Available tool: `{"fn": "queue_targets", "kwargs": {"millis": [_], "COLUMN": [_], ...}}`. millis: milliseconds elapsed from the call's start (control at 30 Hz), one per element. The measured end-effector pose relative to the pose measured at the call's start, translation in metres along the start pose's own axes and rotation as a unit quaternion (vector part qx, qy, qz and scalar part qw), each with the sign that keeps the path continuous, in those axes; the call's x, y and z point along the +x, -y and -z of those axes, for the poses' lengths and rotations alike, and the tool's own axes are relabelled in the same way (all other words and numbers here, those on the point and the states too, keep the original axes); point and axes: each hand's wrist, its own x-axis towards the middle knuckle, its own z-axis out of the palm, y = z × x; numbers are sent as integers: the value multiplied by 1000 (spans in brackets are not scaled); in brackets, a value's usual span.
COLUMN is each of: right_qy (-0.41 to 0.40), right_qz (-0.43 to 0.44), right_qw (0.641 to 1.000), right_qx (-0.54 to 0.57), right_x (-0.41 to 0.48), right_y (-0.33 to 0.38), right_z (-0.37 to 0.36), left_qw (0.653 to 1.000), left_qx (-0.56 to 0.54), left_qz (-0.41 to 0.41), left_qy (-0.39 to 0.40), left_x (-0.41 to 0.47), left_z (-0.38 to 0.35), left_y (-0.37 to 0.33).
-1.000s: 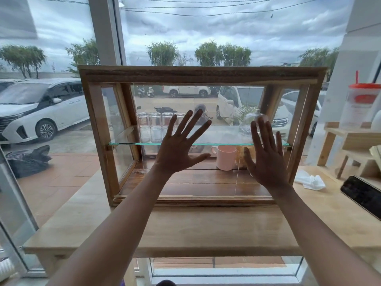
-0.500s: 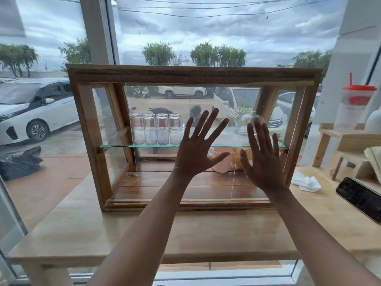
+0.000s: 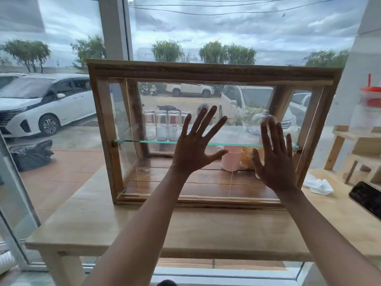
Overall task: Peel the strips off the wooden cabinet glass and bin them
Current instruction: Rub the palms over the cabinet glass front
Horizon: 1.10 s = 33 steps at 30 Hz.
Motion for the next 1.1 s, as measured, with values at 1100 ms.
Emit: {"fn": "queue_targets", "kwargs": {"millis": [1100], "right_qy": [-5], "right_qz": [-28], "right_qw": [1000], "right_qx": [8], "right_x": [0], "right_y": [12], "right_z": [-4], "left_qw": [996], "left_qx": [14], "left_qz": [83], "left_qy": [3], "left_x": [-11], "left_z": [22], "left_y": [36]}}
